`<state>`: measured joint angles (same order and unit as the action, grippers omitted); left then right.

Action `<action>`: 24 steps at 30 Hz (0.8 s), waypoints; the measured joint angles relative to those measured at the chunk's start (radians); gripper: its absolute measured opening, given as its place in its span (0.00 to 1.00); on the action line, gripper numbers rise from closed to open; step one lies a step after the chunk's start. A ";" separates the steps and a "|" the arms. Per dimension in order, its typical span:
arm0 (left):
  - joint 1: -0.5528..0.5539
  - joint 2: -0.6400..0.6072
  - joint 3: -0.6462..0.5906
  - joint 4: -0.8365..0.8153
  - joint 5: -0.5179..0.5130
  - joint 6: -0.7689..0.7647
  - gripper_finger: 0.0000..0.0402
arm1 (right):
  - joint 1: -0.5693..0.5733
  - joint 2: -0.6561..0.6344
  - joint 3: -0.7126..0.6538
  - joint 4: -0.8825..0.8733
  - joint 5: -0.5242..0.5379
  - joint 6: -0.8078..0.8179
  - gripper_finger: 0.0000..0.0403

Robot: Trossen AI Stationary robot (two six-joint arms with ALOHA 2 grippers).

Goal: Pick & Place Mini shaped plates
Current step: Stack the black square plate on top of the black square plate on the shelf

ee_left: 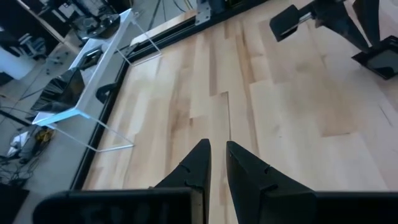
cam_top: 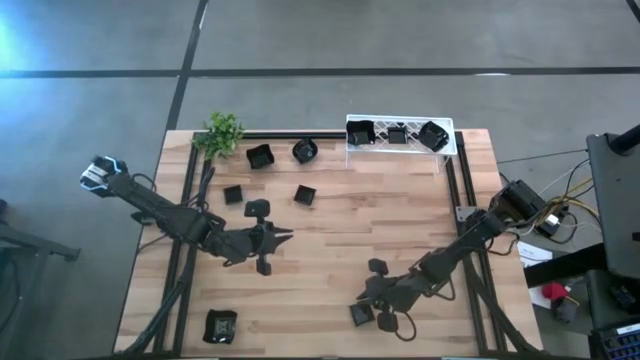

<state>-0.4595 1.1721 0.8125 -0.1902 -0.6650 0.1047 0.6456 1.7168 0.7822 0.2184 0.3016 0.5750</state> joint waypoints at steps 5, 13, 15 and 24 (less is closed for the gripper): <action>0.000 0.000 0.000 0.000 0.000 0.000 0.12 | -0.002 -0.004 0.000 0.001 -0.071 -0.051 0.10; 0.000 0.000 0.000 0.005 0.000 0.001 0.12 | -0.002 -0.004 0.000 0.003 -0.070 -0.067 0.10; 0.000 0.000 0.000 0.005 0.000 0.001 0.12 | -0.003 -0.004 0.000 0.003 -0.069 -0.077 0.10; 0.000 0.000 0.000 0.004 -0.001 0.001 0.12 | -0.003 -0.004 0.000 -0.001 -0.040 -0.089 0.21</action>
<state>-0.4595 1.1721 0.8126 -0.1858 -0.6659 0.1059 0.6430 1.7126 0.7822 0.2171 0.2614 0.4862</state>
